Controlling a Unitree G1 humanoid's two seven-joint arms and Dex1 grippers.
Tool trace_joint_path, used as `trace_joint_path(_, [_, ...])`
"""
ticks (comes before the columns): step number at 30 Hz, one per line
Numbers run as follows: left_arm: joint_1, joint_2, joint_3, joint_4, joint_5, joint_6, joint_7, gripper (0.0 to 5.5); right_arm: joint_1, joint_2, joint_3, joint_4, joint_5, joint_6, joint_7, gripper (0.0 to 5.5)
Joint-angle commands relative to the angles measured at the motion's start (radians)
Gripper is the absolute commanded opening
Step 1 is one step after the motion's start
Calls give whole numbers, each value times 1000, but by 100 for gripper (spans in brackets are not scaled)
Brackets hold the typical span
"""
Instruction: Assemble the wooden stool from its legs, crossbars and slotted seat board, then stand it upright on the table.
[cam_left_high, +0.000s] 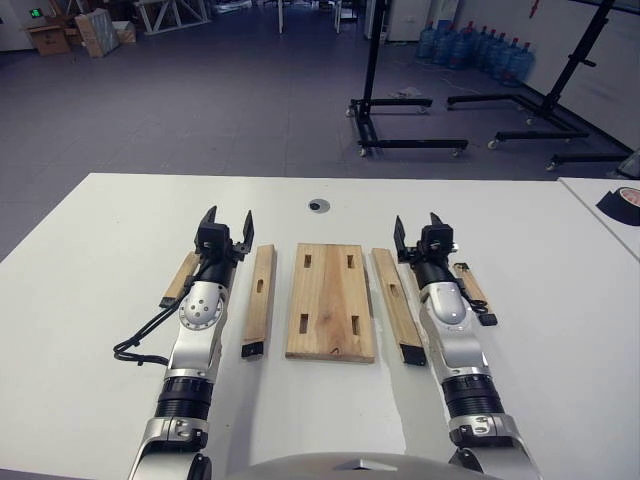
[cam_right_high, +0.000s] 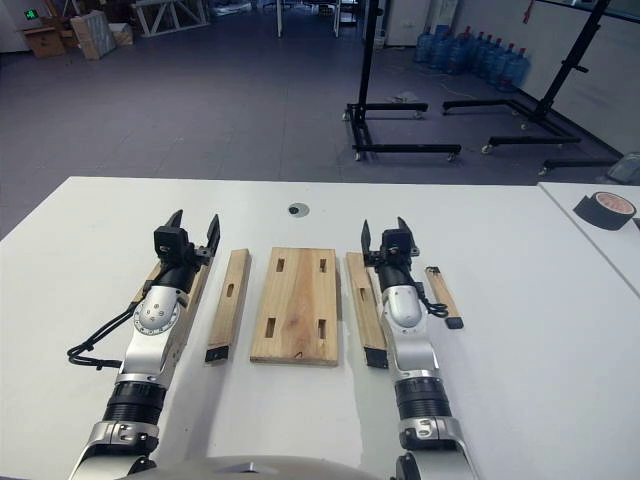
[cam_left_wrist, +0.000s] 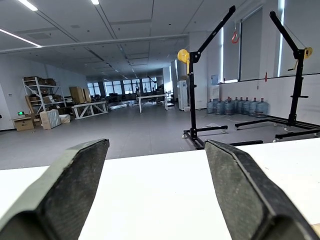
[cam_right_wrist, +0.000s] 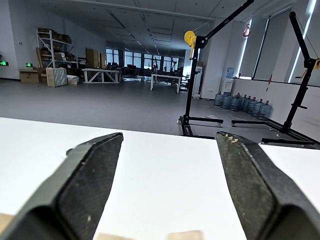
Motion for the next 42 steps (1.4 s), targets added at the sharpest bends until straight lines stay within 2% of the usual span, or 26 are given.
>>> trace_joint_path(1, [18, -4, -9, -24, 11, -13, 6, 350, 35, -100, -101, -58, 121, 112, 94, 340])
trace_joint_path(4, [42, -9, -6, -44, 14, -14, 17, 350, 117, -185, -166, -85, 206, 217, 197, 340])
trace_joint_path(9, [71, -15, -13, -69, 21, -19, 27, 350, 247, -209, -234, -72, 260, 299, 233, 340])
trace_joint_path(16, [89, -11, -12, -92, 25, -14, 33, 350, 325, -245, -183, -40, 231, 472, 280, 340])
trace_joint_path(20, [85, -17, -9, -86, 24, -17, 41, 352, 329, -302, -162, 45, 213, 558, 314, 272])
trace_joint_path(28, [76, -28, -5, -85, 23, -12, 62, 352, 367, -339, -103, -55, 259, 700, 401, 129])
trace_joint_path(33, [69, -23, -11, -73, 8, -9, 41, 352, 327, -331, -100, -49, 268, 684, 391, 126])
trace_joint_path(38, [24, -79, 113, -88, -436, 262, -137, 352, 154, -247, -223, -60, 374, 596, 320, 126])
trace_joint_path(42, [14, -23, 139, -222, -822, 607, -342, 352, 75, -201, -208, -239, 428, 506, 351, 126])
